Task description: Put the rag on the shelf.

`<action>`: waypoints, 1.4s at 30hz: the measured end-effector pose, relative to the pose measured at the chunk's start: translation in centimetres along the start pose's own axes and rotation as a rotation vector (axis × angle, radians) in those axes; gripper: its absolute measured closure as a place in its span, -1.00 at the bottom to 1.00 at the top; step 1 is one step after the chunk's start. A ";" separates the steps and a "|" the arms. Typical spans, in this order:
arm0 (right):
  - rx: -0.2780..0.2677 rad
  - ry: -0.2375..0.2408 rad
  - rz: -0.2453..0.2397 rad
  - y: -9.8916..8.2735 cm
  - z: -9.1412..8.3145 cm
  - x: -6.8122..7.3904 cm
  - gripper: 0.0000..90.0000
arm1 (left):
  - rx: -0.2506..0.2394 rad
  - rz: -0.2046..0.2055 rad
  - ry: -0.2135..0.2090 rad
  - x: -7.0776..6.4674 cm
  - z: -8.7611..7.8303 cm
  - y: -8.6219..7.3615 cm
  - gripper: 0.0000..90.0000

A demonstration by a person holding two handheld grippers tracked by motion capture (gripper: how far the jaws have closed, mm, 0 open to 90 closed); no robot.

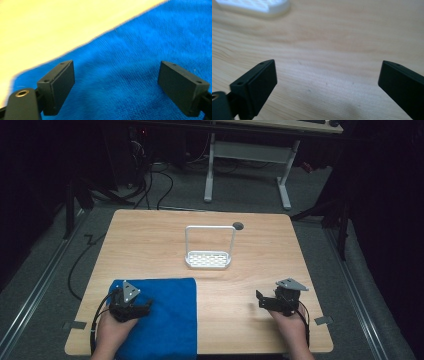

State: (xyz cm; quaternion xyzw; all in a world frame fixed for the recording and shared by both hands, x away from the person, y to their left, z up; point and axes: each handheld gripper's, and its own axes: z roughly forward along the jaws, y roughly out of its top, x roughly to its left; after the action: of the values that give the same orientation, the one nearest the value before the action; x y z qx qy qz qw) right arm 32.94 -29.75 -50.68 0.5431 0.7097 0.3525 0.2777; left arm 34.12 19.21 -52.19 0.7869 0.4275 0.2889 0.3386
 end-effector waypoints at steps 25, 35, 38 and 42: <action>-0.061 0.109 0.024 -0.3 -1.2 0.8 -0.70 | 0.012 -0.191 -0.071 2.7 -1.5 0.2 -0.71; -0.080 0.321 -0.046 0.9 -0.6 5.9 -0.46 | -0.025 -0.242 -0.009 5.9 -4.7 -2.7 -0.14; -0.069 0.378 -0.080 1.3 0.3 8.4 -0.29 | -0.009 -0.263 0.009 6.3 -5.1 -3.6 -0.02; -0.032 0.449 -0.115 1.4 1.9 11.5 -0.10 | 0.056 -0.296 0.005 6.8 -5.5 -5.8 0.12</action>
State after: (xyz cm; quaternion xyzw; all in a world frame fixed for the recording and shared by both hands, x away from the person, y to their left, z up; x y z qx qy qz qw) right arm 32.32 -18.05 -50.83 0.4054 0.7778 0.4592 0.1410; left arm 30.41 29.02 -52.26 0.7236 0.5476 0.2256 0.3544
